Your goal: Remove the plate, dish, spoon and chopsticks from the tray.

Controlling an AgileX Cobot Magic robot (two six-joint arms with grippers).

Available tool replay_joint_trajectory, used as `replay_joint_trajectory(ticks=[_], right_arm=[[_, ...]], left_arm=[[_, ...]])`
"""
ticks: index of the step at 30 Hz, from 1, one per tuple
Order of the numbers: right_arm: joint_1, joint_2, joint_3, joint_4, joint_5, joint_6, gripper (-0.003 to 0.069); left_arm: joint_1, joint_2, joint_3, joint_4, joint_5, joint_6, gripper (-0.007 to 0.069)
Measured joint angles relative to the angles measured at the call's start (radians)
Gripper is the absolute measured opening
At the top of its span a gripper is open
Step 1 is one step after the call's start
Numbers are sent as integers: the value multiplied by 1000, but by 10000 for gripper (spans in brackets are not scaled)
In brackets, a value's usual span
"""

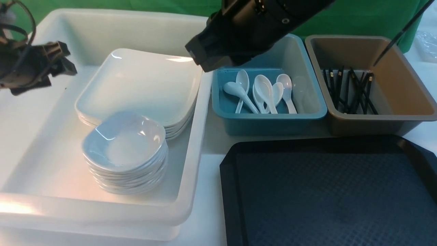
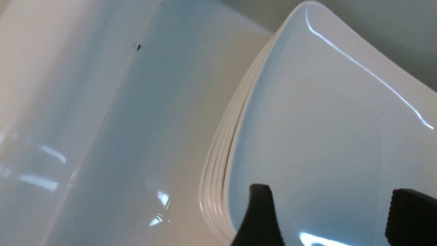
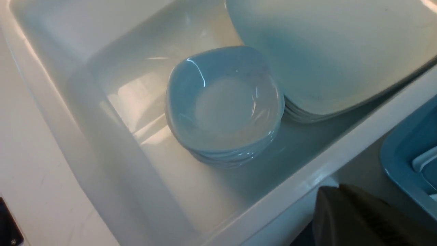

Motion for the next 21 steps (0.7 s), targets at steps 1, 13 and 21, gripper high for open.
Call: replay_joint_trajectory(ticks=[1, 13, 21], right_arm=[[0, -9, 0, -1, 2, 0, 24], [0, -296, 47, -171, -41, 76, 24], [0, -679, 503, -227, -488, 180, 24]], left_arm=[[0, -30, 0, 4, 16, 7, 421], [-204, -427, 1, -14, 308, 199, 7], [-453, -714, 126, 40, 364, 205, 1]])
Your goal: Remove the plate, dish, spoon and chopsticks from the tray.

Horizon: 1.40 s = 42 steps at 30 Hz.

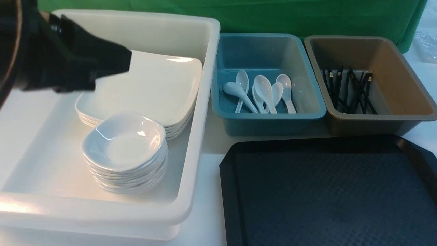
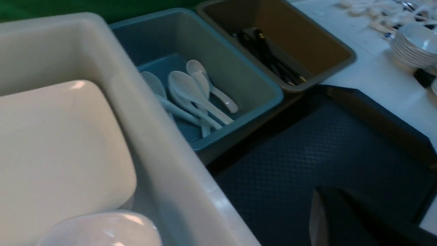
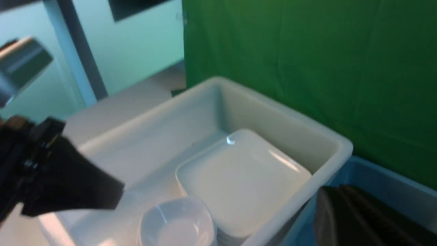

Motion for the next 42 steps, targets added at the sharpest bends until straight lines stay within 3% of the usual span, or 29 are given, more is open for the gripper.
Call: replay_joint_trajectory(ticks=[1, 8, 12, 22, 31, 42], right_arm=[[0, -11, 0, -3, -15, 2, 24], [0, -409, 549, -42, -455, 17, 24], [0, -600, 763, -47, -575, 1, 24], [0, -962, 939, -48, -507, 3, 25], [0, -999, 939, -48, -476, 3, 41], [0, -999, 939, -48, -472, 4, 79]], left_arm=[[0, 0, 0, 0, 0, 0, 1], [-25, -276, 217, -1, -44, -13, 1], [-25, -424, 344, 4, -66, -36, 1], [-25, -649, 593, 8, -241, -126, 2], [-25, -657, 618, 22, -275, -129, 2], [-25, -657, 618, 178, -277, -130, 3]])
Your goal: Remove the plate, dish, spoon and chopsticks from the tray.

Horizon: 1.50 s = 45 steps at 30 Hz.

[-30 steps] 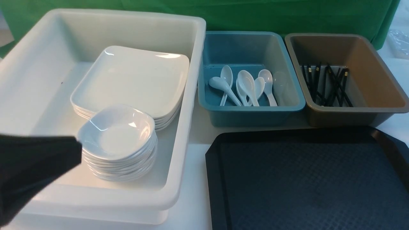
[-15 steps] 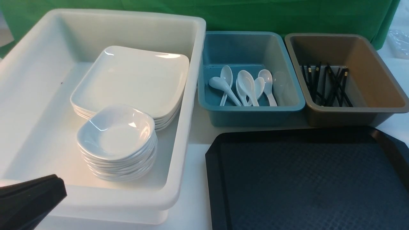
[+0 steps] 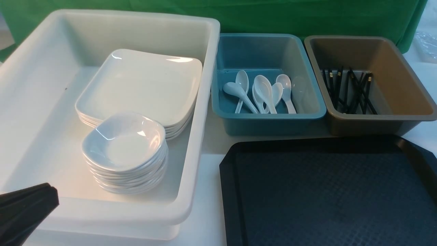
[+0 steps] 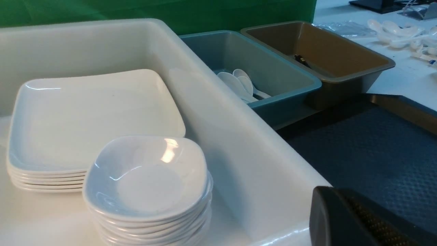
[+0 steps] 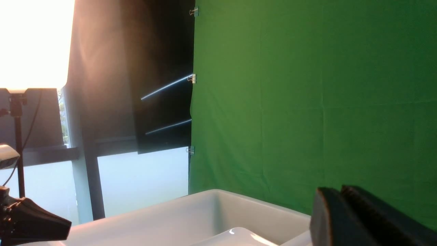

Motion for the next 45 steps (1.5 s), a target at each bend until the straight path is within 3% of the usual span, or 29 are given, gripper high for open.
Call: replay_joint_trajectory(ticks=[10, 16, 20, 29, 45], right_arm=[[0, 0, 0, 0, 0, -1, 108], [0, 0, 0, 0, 3, -1, 120], [0, 0, 0, 0, 3, -1, 127], [0, -1, 0, 0, 3, -1, 146], [0, -1, 0, 0, 3, -1, 191]], left_arm=[[0, 0, 0, 116, -6, -22, 3], [36, -46, 35, 207, -83, -213, 3], [166, -147, 177, 273, -281, -338, 3], [366, -259, 419, 335, -343, -362, 4], [370, -264, 459, 378, -335, -368, 4]])
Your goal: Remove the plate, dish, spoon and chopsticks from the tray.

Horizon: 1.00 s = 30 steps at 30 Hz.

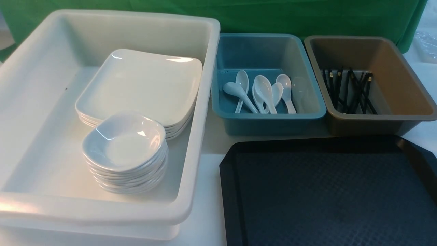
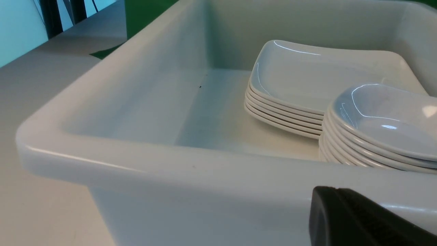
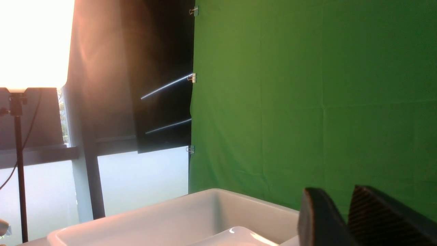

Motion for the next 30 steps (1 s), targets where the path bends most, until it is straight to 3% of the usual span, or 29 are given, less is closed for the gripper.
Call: replay_joint_trajectory(ticks=[23, 30], right_arm=[[0, 0, 0, 1, 1, 0, 218], [0, 0, 42, 52, 27, -33, 225]], left_arm=[[0, 0, 0, 2, 0, 1, 4], [0, 0, 0, 2, 0, 1, 4]])
